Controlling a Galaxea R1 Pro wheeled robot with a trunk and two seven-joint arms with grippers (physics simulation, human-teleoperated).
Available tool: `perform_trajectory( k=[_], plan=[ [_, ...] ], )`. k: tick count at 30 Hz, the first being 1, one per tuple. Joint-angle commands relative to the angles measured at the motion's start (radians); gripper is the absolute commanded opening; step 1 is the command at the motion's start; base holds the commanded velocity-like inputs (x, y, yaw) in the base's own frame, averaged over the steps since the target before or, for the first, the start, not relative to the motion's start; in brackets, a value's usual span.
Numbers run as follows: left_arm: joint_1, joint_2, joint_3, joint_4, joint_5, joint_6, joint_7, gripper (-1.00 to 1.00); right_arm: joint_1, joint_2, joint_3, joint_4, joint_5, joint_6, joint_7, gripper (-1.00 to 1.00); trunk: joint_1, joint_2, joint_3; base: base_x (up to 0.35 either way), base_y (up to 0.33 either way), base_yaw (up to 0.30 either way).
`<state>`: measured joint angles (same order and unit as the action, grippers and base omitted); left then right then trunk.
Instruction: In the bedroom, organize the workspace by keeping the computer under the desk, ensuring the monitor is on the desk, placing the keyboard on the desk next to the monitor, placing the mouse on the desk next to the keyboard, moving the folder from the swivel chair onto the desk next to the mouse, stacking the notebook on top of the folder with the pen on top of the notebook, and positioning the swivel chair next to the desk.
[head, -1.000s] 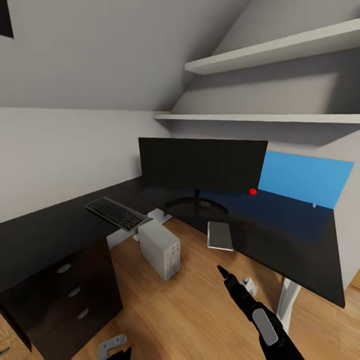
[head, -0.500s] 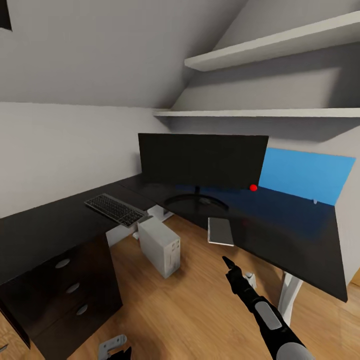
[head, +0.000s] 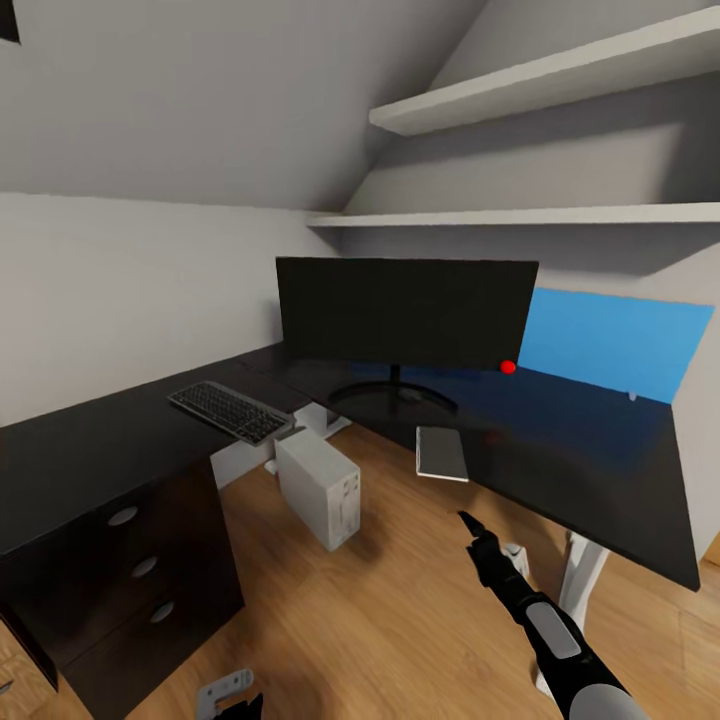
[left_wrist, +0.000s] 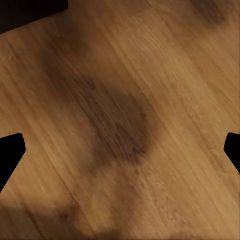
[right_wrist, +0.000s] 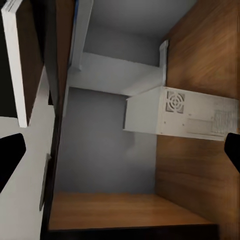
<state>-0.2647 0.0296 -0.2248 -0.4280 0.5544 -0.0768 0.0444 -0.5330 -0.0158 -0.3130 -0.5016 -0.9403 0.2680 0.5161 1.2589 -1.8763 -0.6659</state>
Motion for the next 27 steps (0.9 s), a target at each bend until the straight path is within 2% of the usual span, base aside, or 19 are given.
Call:
perform_trajectory(
  k=[1, 14, 27],
  plan=[
    [-0.001, 0.001, -0.008, 0.0, 0.009, -0.004, 0.005, 1.0, -0.001, -0.004, -0.004, 0.001, -0.009, 0.009, 0.002, 1.0, 0.004, -0.008, -0.004, 0.0, 0.0, 0.0],
    [-0.001, 0.001, -0.008, 0.0, 0.009, -0.004, 0.005, 1.0, -0.001, -0.009, -0.004, 0.001, -0.009, 0.008, 0.002, 1.0, 0.054, -0.099, -0.045, 0.0, 0.0, 0.0],
    [-0.001, 0.002, -0.007, 0.0, 0.009, -0.004, -0.001, 1.0, -0.001, -0.007, 0.0, -0.002, -0.009, 0.009, 0.018, 1.0, 0.054, -0.099, -0.045, 0.0, 0.0, 0.0]
  ],
)
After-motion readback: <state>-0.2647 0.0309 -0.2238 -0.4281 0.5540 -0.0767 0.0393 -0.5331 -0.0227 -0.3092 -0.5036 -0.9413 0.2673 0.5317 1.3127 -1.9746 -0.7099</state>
